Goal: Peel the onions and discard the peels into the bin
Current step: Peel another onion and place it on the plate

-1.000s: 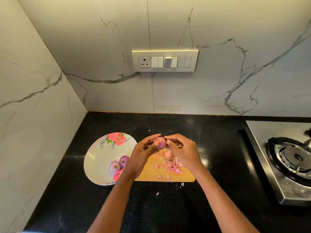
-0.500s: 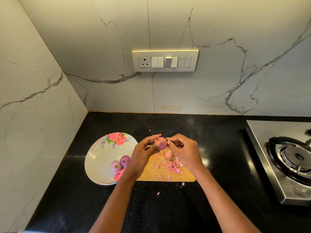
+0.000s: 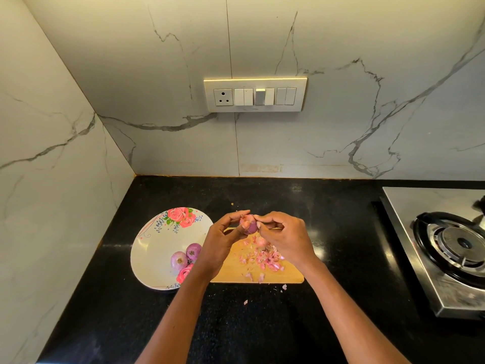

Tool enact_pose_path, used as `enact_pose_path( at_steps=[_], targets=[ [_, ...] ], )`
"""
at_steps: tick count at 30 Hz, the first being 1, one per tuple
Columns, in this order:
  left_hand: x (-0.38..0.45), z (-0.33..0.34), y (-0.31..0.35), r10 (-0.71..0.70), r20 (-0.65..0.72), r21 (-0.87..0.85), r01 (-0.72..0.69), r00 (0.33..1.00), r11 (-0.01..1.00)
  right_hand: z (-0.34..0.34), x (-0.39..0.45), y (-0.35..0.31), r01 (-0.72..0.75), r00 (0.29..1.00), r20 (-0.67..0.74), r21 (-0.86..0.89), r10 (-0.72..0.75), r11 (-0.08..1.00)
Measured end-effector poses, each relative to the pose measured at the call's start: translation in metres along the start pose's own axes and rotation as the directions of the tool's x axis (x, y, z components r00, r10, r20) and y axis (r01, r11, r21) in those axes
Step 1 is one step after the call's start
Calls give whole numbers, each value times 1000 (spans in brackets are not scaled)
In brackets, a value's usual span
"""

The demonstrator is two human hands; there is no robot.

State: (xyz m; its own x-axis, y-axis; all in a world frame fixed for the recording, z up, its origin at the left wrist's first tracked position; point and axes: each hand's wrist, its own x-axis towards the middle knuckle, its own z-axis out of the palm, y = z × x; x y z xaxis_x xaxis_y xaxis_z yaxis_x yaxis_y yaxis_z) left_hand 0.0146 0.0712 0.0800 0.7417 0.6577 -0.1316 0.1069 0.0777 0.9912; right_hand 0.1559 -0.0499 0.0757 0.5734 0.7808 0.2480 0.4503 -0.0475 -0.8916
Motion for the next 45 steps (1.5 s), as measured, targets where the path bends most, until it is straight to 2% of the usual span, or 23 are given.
enact_pose_path(
  at_steps=[3,9,13,17,25,31,36,41,45],
  targets=[
    [-1,0,2,1,13,-12,-1,1000,1000,-1,-1,3,-45,999,-20,-4,45,999],
    [1,-2,3,11,2,-10,-11,1000,1000,-2,1,-5,-71,996,62,104,65,992],
    [2,-1,5,17,17,7,-17,1000,1000,-2,1,-3,7,1000,13,41,-7,999],
    [0,-2,5,25,35,27,-26,999,999,-4,2,2,5,1000,-20,-31,-6,999],
    [3,-2,3,16,-1,-8,-16,1000,1000,-2,0,-8,-33,999,18,121,31,992],
    [2,-1,1,15,-2,-4,-15,1000,1000,1,0,-8,-2,998,-60,45,5,999],
    [2,-2,0,21,4,11,-21,1000,1000,2,0,-7,30,998,-56,7,-29,1000],
    [0,-4,-1,20,38,5,-20,999,1000,-2,6,2,-52,991,-124,-18,50,998],
    [-1,-5,-1,18,3,-39,-18,1000,999,-6,7,4,-94,995,-46,-6,93,996]
  ],
)
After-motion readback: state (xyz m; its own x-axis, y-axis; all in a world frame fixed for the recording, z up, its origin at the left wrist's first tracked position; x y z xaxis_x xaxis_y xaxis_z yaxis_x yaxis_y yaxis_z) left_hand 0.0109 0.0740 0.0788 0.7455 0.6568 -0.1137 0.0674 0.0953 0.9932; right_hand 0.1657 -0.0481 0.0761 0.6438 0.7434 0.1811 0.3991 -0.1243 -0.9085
